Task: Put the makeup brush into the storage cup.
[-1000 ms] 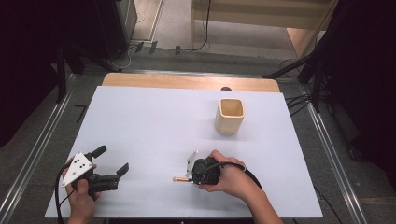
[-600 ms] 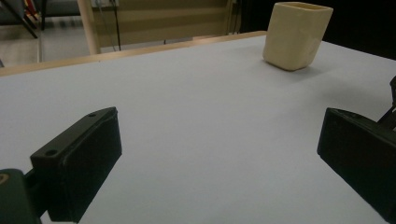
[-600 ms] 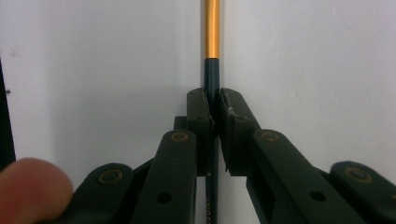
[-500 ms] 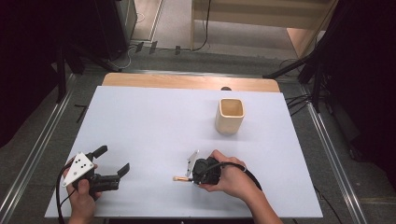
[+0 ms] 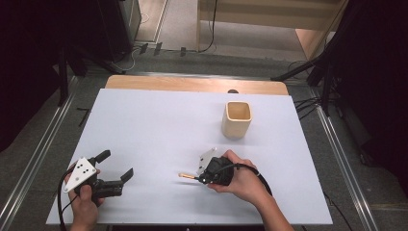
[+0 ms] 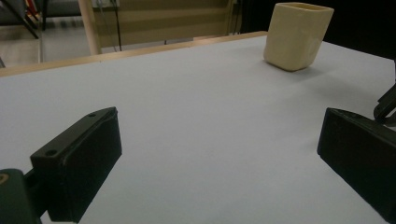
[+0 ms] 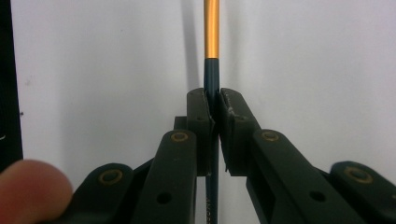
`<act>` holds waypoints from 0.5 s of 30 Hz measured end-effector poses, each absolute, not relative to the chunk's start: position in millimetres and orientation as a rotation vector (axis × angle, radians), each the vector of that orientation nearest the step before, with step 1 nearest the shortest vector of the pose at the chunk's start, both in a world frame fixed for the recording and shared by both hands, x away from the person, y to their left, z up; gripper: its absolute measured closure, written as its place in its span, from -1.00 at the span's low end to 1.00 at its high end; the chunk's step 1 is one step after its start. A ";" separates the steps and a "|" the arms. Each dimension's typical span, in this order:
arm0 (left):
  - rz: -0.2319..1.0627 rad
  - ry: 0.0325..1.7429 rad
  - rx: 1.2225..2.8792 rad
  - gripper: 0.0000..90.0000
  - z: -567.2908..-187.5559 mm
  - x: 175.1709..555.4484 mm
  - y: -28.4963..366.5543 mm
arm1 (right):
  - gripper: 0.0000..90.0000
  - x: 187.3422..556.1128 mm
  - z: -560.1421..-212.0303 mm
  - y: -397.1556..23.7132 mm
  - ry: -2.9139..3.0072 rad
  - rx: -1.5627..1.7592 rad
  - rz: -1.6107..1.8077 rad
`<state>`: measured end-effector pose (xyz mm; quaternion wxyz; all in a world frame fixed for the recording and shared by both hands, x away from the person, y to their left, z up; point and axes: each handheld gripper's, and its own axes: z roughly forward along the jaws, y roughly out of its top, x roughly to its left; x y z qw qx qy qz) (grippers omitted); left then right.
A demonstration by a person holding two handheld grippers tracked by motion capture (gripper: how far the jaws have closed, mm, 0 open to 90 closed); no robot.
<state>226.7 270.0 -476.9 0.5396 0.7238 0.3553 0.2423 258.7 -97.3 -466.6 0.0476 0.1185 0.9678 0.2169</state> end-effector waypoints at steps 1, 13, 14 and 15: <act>0.576 0.844 1.717 -0.99 -477.0 226.8 270.1 | 0.88 259.4 -465.6 -98.7 2.940 0.367 0.676; 0.579 0.846 1.715 -0.99 -476.7 226.8 270.9 | 0.88 265.5 -456.3 -112.8 2.792 0.512 0.860; 0.578 0.845 1.715 -0.99 -476.7 226.8 270.8 | 0.88 265.9 -455.3 -114.1 2.770 0.524 0.876; 0.578 0.845 1.715 -0.99 -476.7 226.8 270.7 | 0.88 266.2 -454.5 -115.5 2.756 0.539 0.894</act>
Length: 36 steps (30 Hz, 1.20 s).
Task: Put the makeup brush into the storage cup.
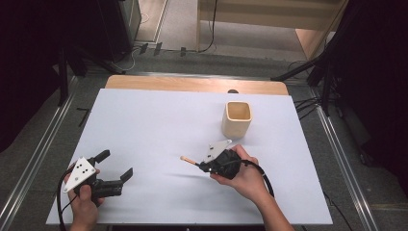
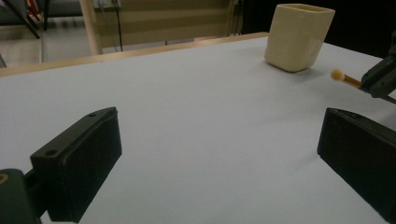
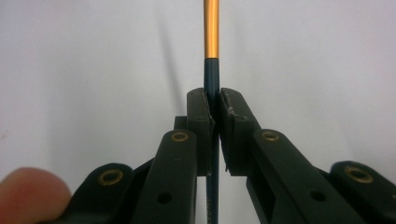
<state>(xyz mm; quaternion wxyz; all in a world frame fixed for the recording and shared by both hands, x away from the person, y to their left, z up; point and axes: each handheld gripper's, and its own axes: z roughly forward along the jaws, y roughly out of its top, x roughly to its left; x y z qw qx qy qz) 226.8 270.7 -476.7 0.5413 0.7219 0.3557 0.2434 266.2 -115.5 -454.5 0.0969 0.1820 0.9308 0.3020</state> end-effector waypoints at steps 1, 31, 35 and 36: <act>0.578 0.846 1.715 -0.99 -476.7 226.8 270.6 | 0.88 266.8 -453.7 -117.0 2.736 0.549 0.913; 0.584 0.857 1.716 -0.99 -477.1 225.7 275.0 | 0.88 265.2 -439.2 -162.6 2.136 0.878 1.362; 0.585 0.856 1.717 -0.99 -477.4 225.7 275.6 | 0.88 265.8 -438.5 -167.2 2.060 0.911 1.392; 0.585 0.857 1.719 -0.99 -477.4 225.8 275.9 | 0.88 265.9 -437.6 -168.4 2.040 0.912 1.399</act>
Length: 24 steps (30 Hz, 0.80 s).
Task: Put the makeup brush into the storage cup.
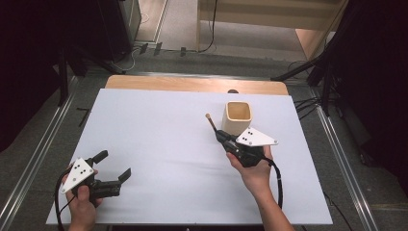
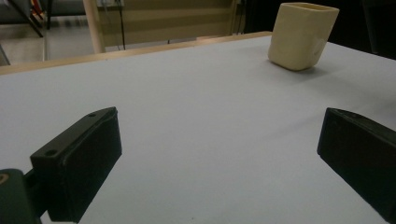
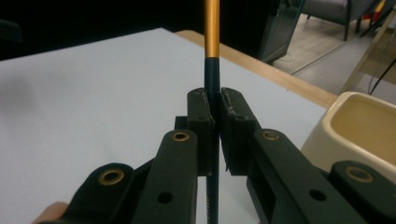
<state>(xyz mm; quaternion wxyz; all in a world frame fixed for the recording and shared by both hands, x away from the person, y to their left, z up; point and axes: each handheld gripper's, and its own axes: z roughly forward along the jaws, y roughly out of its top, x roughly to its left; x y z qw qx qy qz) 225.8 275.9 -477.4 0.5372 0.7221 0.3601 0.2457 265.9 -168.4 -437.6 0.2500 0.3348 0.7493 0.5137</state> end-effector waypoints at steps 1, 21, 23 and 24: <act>0.585 0.857 1.718 -0.99 -477.5 225.9 276.1 | 0.88 265.6 -436.6 -169.1 2.022 0.917 1.402; 0.577 0.855 1.720 -0.99 -478.2 226.0 272.6 | 0.88 278.1 -430.9 -185.0 1.714 0.995 1.488; 0.577 0.855 1.720 -0.99 -478.2 226.0 272.5 | 0.88 279.6 -430.7 -185.8 1.701 0.998 1.487; 0.576 0.857 1.719 -0.99 -478.3 225.9 272.4 | 0.88 280.9 -430.6 -186.7 1.691 0.999 1.485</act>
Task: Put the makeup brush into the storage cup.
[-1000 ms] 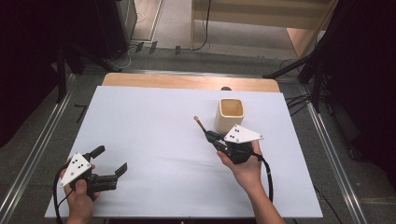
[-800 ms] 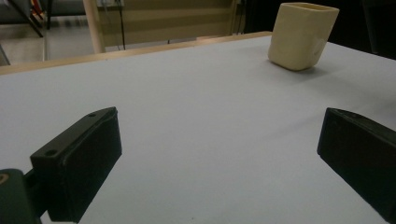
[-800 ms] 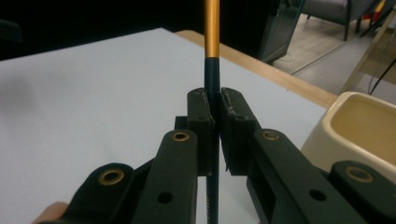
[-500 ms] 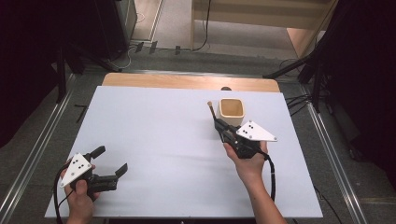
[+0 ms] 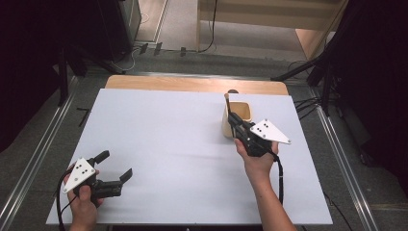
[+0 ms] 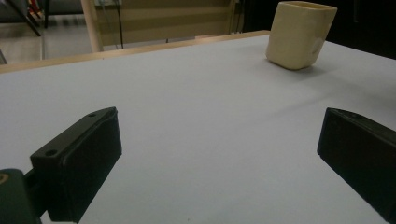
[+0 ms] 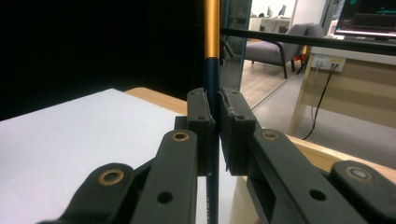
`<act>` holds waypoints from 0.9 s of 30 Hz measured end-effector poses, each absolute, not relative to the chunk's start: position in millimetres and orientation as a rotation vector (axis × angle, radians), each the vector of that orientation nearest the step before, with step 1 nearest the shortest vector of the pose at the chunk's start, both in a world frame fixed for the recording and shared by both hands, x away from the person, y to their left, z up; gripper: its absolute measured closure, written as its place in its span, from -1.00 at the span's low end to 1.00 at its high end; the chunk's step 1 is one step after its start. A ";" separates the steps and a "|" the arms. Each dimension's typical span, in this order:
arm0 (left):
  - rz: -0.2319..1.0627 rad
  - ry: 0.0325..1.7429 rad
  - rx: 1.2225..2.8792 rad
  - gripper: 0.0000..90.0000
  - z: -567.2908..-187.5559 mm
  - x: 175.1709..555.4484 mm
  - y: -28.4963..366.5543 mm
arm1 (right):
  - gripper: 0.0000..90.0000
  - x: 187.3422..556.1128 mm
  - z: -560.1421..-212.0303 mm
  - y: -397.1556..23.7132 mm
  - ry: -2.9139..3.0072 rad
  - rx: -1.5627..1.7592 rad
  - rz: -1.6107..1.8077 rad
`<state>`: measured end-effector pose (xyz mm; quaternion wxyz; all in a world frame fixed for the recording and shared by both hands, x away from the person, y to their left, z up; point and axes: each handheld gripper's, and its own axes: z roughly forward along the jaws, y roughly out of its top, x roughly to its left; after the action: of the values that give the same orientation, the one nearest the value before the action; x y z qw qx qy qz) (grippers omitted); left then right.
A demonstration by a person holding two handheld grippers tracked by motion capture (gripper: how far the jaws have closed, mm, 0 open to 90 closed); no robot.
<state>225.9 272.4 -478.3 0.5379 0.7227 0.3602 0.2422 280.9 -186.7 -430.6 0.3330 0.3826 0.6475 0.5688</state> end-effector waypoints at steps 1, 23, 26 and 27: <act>0.576 0.857 1.719 -0.99 -478.3 225.9 272.4 | 0.88 281.7 -430.5 -187.2 1.687 1.003 1.489; 0.576 0.857 1.716 -0.99 -478.4 226.3 273.4 | 0.88 313.6 -419.5 -197.9 1.571 1.074 1.500; 0.576 0.856 1.716 -0.99 -478.5 226.4 273.3 | 0.88 317.3 -420.8 -199.5 1.563 1.081 1.499; 0.575 0.857 1.716 -0.99 -478.5 226.3 273.1 | 0.88 318.0 -421.0 -199.6 1.563 1.085 1.497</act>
<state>226.3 273.1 -478.5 0.5394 0.7216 0.3603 0.2420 318.0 -199.6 -421.0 0.3525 0.4193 0.6041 0.5788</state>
